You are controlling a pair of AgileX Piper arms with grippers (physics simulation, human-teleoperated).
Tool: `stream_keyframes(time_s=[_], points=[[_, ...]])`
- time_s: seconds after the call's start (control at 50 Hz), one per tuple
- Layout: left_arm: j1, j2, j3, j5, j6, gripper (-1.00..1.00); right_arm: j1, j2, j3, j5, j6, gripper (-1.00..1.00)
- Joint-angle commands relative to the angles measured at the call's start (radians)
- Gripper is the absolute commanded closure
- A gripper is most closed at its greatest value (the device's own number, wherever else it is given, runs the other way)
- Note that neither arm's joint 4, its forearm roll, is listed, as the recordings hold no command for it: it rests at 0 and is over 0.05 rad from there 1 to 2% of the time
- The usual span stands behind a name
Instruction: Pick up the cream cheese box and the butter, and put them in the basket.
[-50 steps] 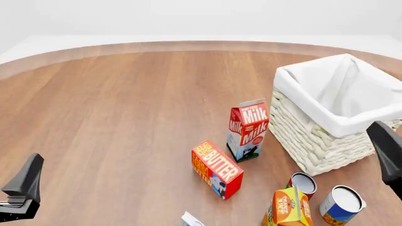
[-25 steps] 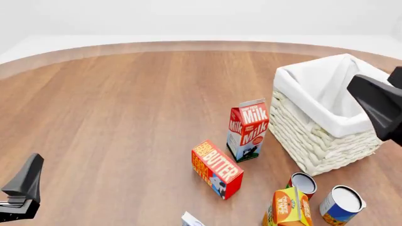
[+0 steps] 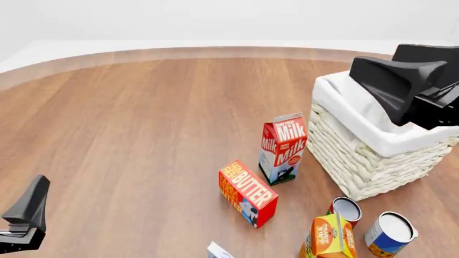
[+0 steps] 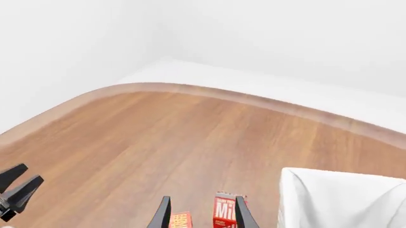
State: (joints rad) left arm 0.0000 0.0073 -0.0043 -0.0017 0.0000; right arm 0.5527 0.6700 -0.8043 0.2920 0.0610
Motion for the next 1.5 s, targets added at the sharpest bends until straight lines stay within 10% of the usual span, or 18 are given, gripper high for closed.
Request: stream_keyframes(time_s=[0.02, 0.7, 1.5], points=[[0.0, 0.0, 0.0, 0.0, 0.0, -1.0, 0.068, 0.109, -0.082, 0.027, -0.027, -1.0], [0.0, 0.0, 0.0, 0.0, 0.0, -1.0, 0.171, 0.375, -0.188, 0.076, -0.11, -1.0], [0.0, 0.0, 0.0, 0.0, 0.0, -1.0, 0.167, 0.399, -0.107, 0.066, -0.072, -1.0]])
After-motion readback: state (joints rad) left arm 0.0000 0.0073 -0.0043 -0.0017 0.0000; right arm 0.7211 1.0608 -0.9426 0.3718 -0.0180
